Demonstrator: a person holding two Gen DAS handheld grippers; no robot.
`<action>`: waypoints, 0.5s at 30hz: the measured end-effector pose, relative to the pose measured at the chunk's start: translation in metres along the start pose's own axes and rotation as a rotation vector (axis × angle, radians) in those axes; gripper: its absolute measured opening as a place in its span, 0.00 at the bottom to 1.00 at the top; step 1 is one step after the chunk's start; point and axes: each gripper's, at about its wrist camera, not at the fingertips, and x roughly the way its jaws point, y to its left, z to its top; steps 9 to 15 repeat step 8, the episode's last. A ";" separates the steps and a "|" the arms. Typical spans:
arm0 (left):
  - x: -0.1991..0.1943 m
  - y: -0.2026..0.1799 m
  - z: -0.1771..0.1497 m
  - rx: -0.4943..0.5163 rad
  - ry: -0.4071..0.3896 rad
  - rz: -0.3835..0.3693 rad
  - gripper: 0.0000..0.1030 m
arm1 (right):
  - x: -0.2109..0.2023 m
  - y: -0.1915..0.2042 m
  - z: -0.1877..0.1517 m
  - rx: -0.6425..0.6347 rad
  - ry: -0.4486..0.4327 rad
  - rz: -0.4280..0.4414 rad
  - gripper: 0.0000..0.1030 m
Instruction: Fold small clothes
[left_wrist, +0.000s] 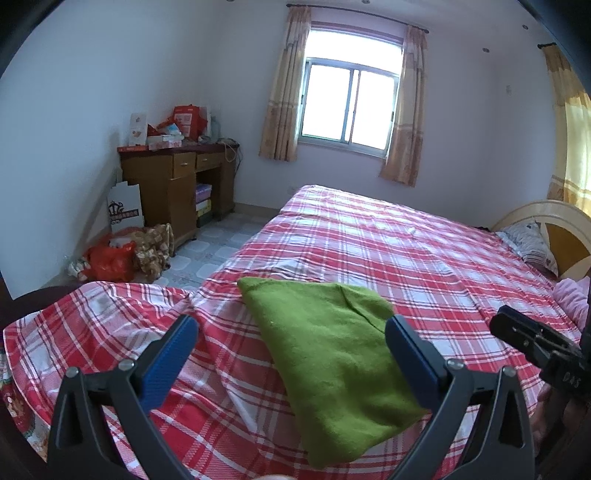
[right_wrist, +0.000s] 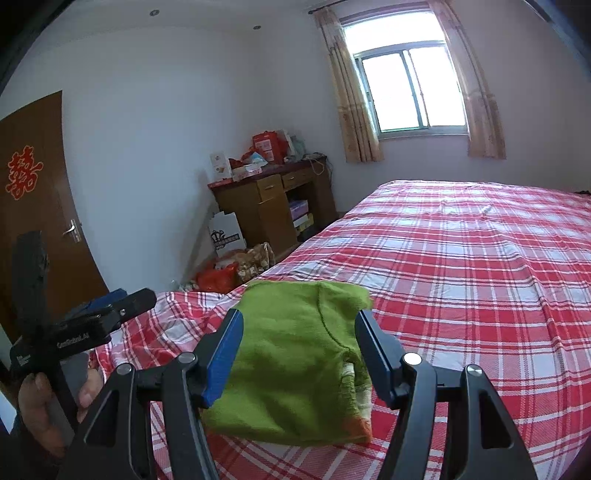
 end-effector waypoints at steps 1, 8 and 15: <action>0.001 0.001 0.000 0.001 0.000 0.003 1.00 | 0.001 0.001 -0.001 -0.001 0.004 0.002 0.62; -0.001 -0.004 -0.002 0.036 -0.022 0.001 1.00 | 0.006 0.003 -0.009 0.001 0.028 0.007 0.62; -0.001 -0.004 -0.002 0.036 -0.022 0.001 1.00 | 0.006 0.003 -0.009 0.001 0.028 0.007 0.62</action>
